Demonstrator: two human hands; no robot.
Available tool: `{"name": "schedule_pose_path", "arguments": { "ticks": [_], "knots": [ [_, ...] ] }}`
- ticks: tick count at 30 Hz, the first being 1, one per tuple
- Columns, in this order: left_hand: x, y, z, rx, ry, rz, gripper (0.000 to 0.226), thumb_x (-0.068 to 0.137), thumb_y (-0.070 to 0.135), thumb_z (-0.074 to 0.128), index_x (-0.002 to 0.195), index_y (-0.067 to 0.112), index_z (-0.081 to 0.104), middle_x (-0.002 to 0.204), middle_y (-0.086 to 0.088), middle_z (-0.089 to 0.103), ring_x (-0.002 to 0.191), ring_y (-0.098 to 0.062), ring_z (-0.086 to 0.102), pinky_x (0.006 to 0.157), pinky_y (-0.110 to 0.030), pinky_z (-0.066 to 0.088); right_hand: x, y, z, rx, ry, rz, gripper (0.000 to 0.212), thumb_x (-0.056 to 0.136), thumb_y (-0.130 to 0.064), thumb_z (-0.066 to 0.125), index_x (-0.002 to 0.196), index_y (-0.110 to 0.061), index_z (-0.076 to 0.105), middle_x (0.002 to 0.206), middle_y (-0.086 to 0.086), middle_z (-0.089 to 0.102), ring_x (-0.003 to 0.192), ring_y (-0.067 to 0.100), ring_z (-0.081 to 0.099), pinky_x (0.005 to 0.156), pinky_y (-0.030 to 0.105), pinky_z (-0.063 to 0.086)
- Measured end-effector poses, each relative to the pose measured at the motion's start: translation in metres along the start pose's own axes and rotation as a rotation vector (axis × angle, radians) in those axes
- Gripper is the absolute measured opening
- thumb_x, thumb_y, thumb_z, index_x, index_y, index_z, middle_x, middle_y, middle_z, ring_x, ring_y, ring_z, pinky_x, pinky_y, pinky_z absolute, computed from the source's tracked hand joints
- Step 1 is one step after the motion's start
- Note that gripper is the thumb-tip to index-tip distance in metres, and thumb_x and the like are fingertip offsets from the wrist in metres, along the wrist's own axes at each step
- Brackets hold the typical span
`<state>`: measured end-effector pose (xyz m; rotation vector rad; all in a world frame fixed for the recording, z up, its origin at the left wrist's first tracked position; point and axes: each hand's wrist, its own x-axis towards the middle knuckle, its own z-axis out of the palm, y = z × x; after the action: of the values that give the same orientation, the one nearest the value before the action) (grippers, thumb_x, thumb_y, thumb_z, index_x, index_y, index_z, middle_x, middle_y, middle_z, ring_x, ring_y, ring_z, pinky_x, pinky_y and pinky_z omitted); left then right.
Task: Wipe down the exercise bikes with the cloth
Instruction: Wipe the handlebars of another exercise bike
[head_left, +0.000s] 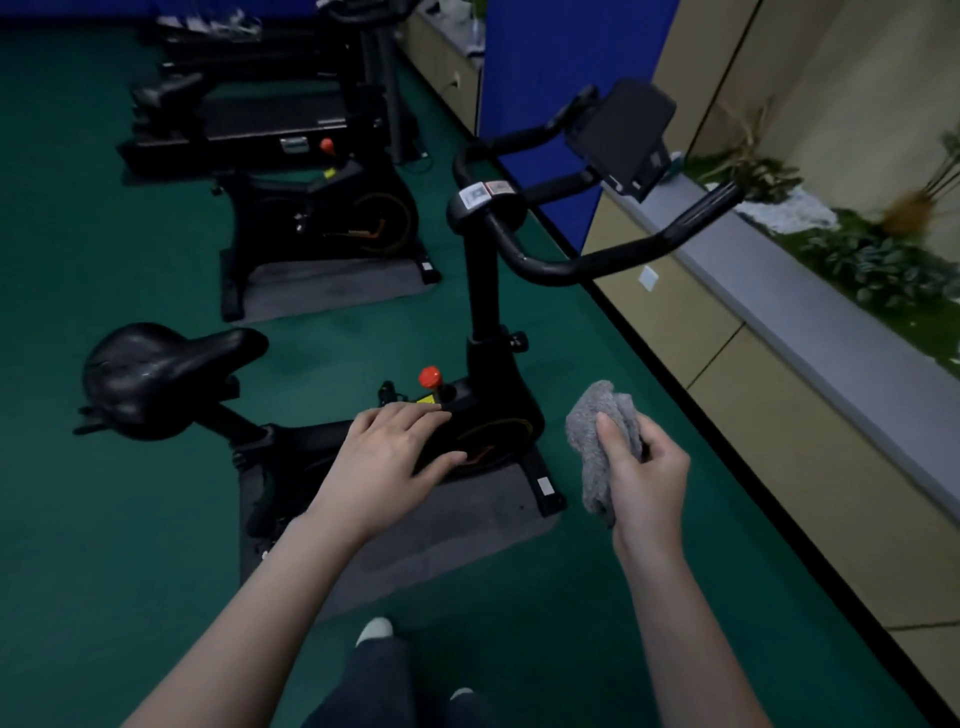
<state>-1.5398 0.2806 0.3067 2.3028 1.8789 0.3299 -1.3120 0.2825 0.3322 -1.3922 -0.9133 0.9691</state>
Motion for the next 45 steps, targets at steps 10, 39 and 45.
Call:
{"name": "schedule_pose_path", "arguments": {
  "ticks": [10, 39, 45],
  "knots": [
    [0.059, -0.027, -0.002, -0.054, 0.024, 0.066, 0.064, 0.087, 0.066, 0.027, 0.129, 0.026, 0.054, 0.131, 0.011, 0.054, 0.122, -0.014, 0.047, 0.099, -0.033, 0.033, 0.033, 0.002, 0.035, -0.028, 0.046, -0.011, 0.017, 0.09, -0.012, 0.064, 0.089, -0.027, 0.071, 0.083, -0.006, 0.074, 0.084, 0.013, 0.071, 0.075, 0.033, 0.056],
    [0.254, -0.155, -0.012, -0.243, 0.006, 0.318, 0.062, 0.089, 0.06, 0.032, 0.133, 0.021, 0.052, 0.14, 0.004, 0.049, 0.127, -0.018, 0.046, 0.102, -0.037, 0.035, 0.159, -0.032, 0.215, -0.387, 0.281, -0.242, 0.013, 0.089, -0.016, 0.065, 0.1, -0.015, 0.072, 0.098, 0.0, 0.067, 0.092, 0.004, 0.062, 0.085, 0.028, 0.052],
    [0.288, -0.144, -0.015, -0.228, 0.084, 0.284, 0.061, 0.09, 0.058, 0.032, 0.134, 0.02, 0.051, 0.139, 0.004, 0.048, 0.127, -0.017, 0.043, 0.102, -0.034, 0.033, 0.228, -0.048, 0.208, -0.76, 0.228, -0.438, 0.023, 0.086, -0.008, 0.067, 0.107, -0.001, 0.071, 0.102, 0.005, 0.059, 0.087, 0.002, 0.053, 0.077, -0.004, 0.032]
  ]
}}
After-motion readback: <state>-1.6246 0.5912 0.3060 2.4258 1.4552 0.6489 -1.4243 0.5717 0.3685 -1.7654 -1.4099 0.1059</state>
